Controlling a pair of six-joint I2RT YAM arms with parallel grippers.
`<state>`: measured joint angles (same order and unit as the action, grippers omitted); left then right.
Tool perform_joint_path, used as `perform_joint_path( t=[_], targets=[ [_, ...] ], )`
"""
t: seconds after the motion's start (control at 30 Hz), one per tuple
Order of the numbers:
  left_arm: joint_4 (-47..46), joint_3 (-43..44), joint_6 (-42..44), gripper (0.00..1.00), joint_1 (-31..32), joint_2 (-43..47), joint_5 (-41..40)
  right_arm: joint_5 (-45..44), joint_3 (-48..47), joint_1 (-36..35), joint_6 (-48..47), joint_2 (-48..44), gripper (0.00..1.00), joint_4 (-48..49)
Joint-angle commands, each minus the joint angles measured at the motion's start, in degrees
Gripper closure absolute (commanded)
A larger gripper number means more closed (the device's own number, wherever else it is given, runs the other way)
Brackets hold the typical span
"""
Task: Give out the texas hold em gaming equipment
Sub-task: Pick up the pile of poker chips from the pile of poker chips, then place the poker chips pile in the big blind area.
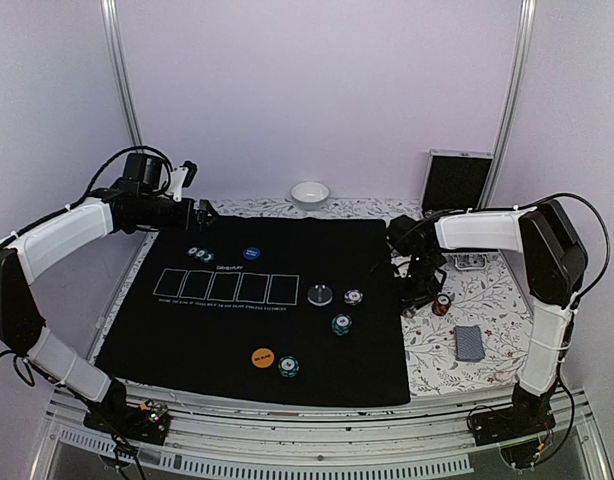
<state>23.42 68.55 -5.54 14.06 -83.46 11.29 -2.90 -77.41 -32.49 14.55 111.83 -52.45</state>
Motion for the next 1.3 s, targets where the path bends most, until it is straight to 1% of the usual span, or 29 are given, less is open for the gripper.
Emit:
perform_joint_path(
  t=[0.0,0.07,0.13,0.17,0.27,0.37,0.47,0.6,0.7,0.83,0.93,1.03,1.27],
  targets=[
    [-0.04,-0.44,0.97,0.02,-0.55,0.8,0.01,-0.84,-0.68,0.41,-0.01,0.24,0.79,-0.57],
    [-0.04,-0.44,0.97,0.02,-0.56,0.89,-0.04,-1.6,-1.83,0.43,-0.03,-0.34,0.88,-1.76],
    [-0.04,-0.44,0.97,0.02,-0.58,0.91,-0.01,-2.23,-3.41,0.37,0.25,-1.42,0.94,-3.35],
    [-0.04,-0.42,0.97,0.02,-0.51,0.99,-0.01,-2.36,-4.15,0.26,0.43,-2.16,0.96,-3.94],
    [-0.04,-0.43,0.97,0.02,-0.51,1.01,0.04,-2.58,-6.46,-1.64,0.72,-4.61,0.97,-5.58],
    [-0.04,-0.44,0.97,0.02,-0.6,1.13,0.12,-2.84,-9.0,-6.86,0.67,-6.09,0.97,-7.37],
    [-0.04,-0.44,0.96,0.02,-0.56,1.21,0.06,-0.15,-10.31,-13.16,0.96,-5.7,0.97,-7.63],
    [-0.04,-0.44,0.97,0.02,-0.57,1.37,0.13,2.6,-12.37,-21.59,1.97,-2.11,0.97,-7.23],
    [-0.04,-0.44,0.97,0.02,-0.58,1.45,0.15,2.49,-17.14,-27.35,1.83,2.51,0.97,-8.42],
    [-0.04,-0.5,0.96,0.02,-0.53,1.49,0.18,4.48,-21.78,-32.23,1.89,8.71,0.97,-8.75],
    [-0.04,-0.48,0.97,0.02,-0.55,1.57,0.14,5.32,-23.58,-33.98,1.59,12.22,0.97,-8.63],
    [-0.04,-0.46,1.05,0.02,-0.53,1.6,0.11,4.17,-24.59,-35.1,1.46,14.98,0.97,-9.2],
    [-0.04,-0.53,1.06,0.02,-0.54,1.41,0.05,2.94,-23.93,-35.53,1.7,16.83,0.97,-7.89]
  ],
)
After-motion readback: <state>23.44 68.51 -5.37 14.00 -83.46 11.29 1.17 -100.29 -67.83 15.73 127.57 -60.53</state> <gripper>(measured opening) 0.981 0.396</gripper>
